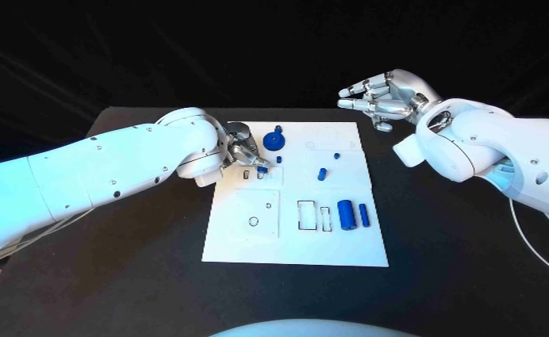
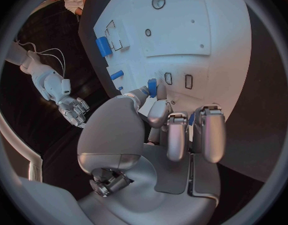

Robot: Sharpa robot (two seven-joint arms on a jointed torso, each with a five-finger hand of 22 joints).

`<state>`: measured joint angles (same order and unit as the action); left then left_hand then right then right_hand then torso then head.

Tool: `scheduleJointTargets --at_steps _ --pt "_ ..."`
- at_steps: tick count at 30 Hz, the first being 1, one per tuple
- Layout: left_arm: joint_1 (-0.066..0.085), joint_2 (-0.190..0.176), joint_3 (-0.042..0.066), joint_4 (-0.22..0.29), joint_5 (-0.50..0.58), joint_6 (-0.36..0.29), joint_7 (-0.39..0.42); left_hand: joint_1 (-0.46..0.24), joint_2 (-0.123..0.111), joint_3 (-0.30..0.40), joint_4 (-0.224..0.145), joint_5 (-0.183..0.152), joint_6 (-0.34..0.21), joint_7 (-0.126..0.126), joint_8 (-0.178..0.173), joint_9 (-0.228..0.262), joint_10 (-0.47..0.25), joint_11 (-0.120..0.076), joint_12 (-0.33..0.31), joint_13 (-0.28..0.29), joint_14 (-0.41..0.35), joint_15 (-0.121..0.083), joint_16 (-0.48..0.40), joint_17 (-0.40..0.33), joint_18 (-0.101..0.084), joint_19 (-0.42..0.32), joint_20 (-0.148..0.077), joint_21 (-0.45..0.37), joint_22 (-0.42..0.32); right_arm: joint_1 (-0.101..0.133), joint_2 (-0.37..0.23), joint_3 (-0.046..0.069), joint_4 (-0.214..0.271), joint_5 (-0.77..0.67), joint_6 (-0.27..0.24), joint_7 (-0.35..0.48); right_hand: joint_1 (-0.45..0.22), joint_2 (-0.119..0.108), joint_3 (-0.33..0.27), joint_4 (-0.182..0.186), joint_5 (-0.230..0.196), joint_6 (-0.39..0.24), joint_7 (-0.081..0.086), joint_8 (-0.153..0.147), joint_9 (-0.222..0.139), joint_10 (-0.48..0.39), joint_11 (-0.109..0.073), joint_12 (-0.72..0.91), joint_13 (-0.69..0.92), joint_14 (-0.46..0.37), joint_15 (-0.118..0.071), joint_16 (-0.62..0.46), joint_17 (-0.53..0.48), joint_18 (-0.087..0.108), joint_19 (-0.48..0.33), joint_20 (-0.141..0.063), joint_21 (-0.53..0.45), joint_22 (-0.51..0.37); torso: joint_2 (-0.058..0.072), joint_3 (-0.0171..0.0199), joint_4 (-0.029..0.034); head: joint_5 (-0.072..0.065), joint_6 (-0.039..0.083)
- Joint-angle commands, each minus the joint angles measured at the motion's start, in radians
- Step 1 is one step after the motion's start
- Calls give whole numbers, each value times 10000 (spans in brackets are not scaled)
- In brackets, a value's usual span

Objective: Assemble the parts on the task board

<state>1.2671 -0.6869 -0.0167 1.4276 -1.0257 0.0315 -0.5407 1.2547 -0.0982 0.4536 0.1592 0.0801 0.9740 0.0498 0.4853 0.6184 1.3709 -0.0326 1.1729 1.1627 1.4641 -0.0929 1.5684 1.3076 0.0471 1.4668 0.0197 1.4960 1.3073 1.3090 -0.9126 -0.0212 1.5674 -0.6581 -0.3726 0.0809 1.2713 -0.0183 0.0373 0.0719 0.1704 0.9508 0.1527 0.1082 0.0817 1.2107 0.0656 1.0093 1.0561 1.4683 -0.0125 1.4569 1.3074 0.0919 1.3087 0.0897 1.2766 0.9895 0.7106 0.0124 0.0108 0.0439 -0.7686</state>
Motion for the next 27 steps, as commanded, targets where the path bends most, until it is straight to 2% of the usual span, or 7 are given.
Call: scheduleJointTargets --at_steps 1,6,9,27 --pt "-80 -16 0 37 -397 -785 480 24 -96 1625 -1560 47 147 -104 33 813 55 -4 38 19 1067 50 24 2632 -204 511 31 63 1527 -7 2 -4 -5 3 151 101 9 58 -55 16 51 17 -26 33 8 31 -26 30 -8 593 -10 -53 897 190 -48 13 -61 -17 -3 1 3 38 -3" --pt "-235 9 -4 -104 -513 -728 260 7 -117 1677 -1567 48 157 -105 34 823 68 -5 49 31 1067 49 24 2632 -206 516 30 68 1536 -9 -3 -7 -10 9 157 107 -13 73 -86 45 59 10 -25 40 6 31 -25 33 -14 594 -10 -56 896 189 -45 12 -64 -18 13 -2 -25 71 -4" --pt "-278 33 -6 -173 -538 -541 132 7 -117 1677 -1567 48 157 -105 34 823 68 -5 49 31 1067 49 24 2632 -206 516 30 68 1536 -10 -9 -9 -13 14 157 110 -13 73 -86 45 59 10 -25 40 6 31 -25 33 -14 594 -10 -56 896 189 -45 12 -64 -18 17 -2 -30 76 -12" --pt "-315 149 -8 -420 -590 742 -433 -23 -149 1759 -1578 46 175 -106 37 838 98 -8 84 66 1067 48 24 2632 -213 531 28 87 1568 -12 -9 -12 -23 21 177 120 -13 73 -86 45 59 10 -25 40 6 31 -25 33 -14 594 -10 -56 896 189 -45 12 -64 -18 13 -1 -21 82 -96"
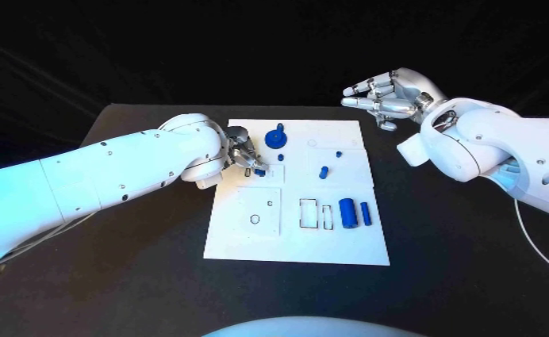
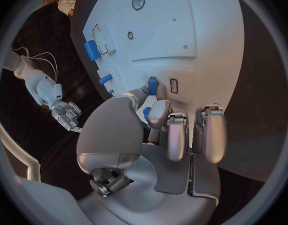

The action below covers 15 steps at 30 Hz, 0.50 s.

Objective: Assemble the parts on the task board

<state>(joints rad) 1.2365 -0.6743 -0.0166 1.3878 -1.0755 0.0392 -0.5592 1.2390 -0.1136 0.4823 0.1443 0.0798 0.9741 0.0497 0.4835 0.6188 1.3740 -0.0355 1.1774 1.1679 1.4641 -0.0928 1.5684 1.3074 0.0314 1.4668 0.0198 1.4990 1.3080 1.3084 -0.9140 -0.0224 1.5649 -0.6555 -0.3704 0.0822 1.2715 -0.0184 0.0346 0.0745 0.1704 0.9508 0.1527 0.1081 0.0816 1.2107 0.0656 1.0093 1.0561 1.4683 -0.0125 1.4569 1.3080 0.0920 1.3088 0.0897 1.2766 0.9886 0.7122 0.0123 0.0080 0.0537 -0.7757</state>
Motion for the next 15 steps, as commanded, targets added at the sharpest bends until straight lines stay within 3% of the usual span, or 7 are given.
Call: scheduleJointTargets --at_steps 1,15 --pt "-9 28 -9 -31 -91 716 -270 126 -4 1488 -1433 55 180 -107 56 838 74 21 46 20 1067 47 24 2634 -56 531 27 57 1561 -7 7 -1 2 -5 158 108 -15 75 -59 18 59 10 -26 40 8 32 -26 34 -15 594 -10 -56 890 189 -45 12 -64 -8 -3 -1 8 -15 -25" --pt "-8 125 -10 -101 -93 893 -426 85 -23 1540 -1428 67 200 -110 64 853 90 21 56 28 1067 47 24 2634 -55 530 25 56 1561 -9 2 -2 13 0 176 108 -15 75 -59 18 59 10 -26 40 8 32 -26 34 -15 594 -10 -56 890 189 -45 12 -64 -8 -2 1 12 -31 -31"
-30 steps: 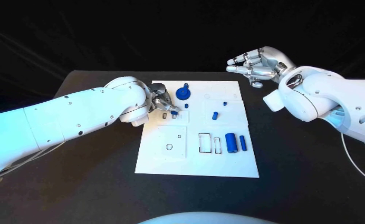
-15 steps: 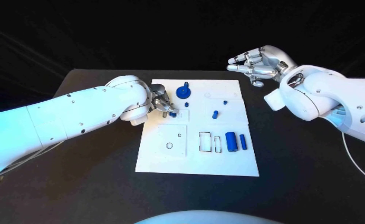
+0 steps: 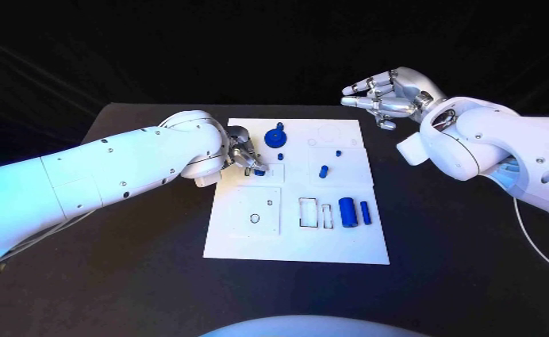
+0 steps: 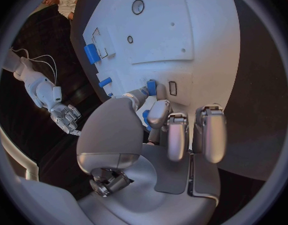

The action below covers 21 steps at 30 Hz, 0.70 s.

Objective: Assemble the parts on the task board

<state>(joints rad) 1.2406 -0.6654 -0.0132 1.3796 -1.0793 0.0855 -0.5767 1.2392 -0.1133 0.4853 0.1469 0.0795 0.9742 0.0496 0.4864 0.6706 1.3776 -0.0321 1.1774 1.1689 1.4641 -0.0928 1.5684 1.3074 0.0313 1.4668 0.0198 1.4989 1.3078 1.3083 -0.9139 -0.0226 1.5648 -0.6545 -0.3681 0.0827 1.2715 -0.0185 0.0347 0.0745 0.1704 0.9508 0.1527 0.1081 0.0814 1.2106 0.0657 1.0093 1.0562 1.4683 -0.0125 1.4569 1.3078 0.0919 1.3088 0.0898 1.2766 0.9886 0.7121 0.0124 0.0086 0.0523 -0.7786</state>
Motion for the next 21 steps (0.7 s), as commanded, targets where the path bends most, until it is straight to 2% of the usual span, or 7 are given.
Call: scheduleJointTargets --at_steps 1,10,21 --pt "-50 59 -45 -35 -55 414 -273 52 -24 1536 -1440 73 211 -110 39 344 64 -14 65 26 1067 47 24 2634 -53 527 24 53 1558 -8 0 0 17 -10 152 103 -15 75 -59 19 59 10 -25 40 9 32 -26 34 -15 594 -10 -56 892 189 -46 11 -64 -8 1 1 3 -14 -4" --pt "-48 314 -76 -259 -82 367 -547 -246 48 1646 -1282 55 249 -140 107 443 93 -29 79 36 1067 36 24 2634 -53 527 18 51 1563 -8 -8 -1 41 -5 164 114 -28 93 -100 48 68 -2 -25 49 7 14 -26 14 -45 593 -10 -66 880 193 -53 11 -82 -35 2 6 -7 -15 -3" --pt "-43 525 -124 -531 -111 440 -670 -760 -107 1331 -1085 15 403 -281 332 661 190 -130 198 126 1067 -39 24 2634 -95 615 -41 161 1748 -8 -34 -1 106 -8 172 117 -30 94 -108 53 69 -5 -25 50 6 -4 -26 -11 -71 589 -10 -76 867 200 -68 11 -101 -70 -1 5 -2 -30 -20"
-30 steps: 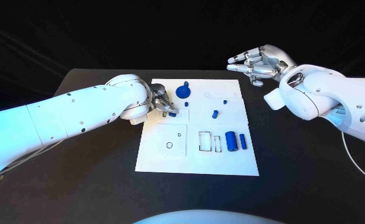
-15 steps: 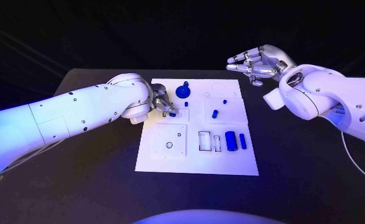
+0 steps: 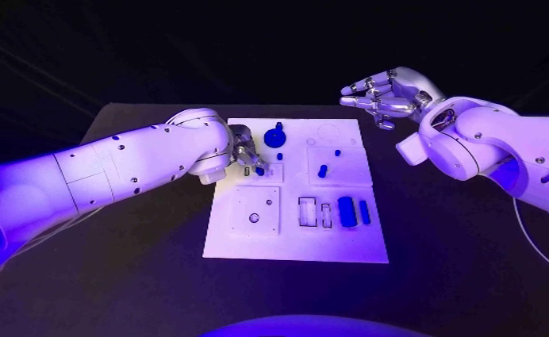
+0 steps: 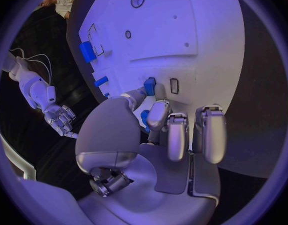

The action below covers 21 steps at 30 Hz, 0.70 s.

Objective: Assemble the parts on the task board

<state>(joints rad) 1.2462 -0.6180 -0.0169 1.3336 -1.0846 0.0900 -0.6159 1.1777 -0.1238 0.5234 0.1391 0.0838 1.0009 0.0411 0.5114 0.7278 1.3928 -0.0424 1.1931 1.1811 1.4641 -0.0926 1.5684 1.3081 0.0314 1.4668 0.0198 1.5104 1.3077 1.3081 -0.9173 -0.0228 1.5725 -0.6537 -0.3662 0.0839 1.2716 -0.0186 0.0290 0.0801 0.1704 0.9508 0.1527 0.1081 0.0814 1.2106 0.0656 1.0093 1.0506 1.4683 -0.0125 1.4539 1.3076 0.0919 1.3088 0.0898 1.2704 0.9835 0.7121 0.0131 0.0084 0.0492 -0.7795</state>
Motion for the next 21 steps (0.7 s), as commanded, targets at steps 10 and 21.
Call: scheduleJointTargets --at_steps 10,21 --pt "-97 117 -95 -162 -66 514 -326 -1120 -383 -739 -463 -56 404 -302 215 217 102 -116 149 87 1067 -120 24 2627 -140 700 -116 158 1939 -6 -7 1 17 53 203 240 -98 36 -229 65 79 -48 -19 66 -2 -50 -16 -42 -68 577 -2 -80 830 211 -100 15 -94 -97 -6 -3 8 -23 -17" --pt "-97 94 -72 -218 -65 -54 -431 -1664 -379 -2990 349 -289 438 -313 283 347 109 -122 183 103 1067 -154 24 2627 -168 755 -139 227 2064 -5 -12 1 -10 81 159 277 -145 39 -377 137 46 -99 -8 76 -12 -104 -3 -84 -133 562 7 -121 780 229 -148 22 -165 -207 2 -9 0 -6 -3"
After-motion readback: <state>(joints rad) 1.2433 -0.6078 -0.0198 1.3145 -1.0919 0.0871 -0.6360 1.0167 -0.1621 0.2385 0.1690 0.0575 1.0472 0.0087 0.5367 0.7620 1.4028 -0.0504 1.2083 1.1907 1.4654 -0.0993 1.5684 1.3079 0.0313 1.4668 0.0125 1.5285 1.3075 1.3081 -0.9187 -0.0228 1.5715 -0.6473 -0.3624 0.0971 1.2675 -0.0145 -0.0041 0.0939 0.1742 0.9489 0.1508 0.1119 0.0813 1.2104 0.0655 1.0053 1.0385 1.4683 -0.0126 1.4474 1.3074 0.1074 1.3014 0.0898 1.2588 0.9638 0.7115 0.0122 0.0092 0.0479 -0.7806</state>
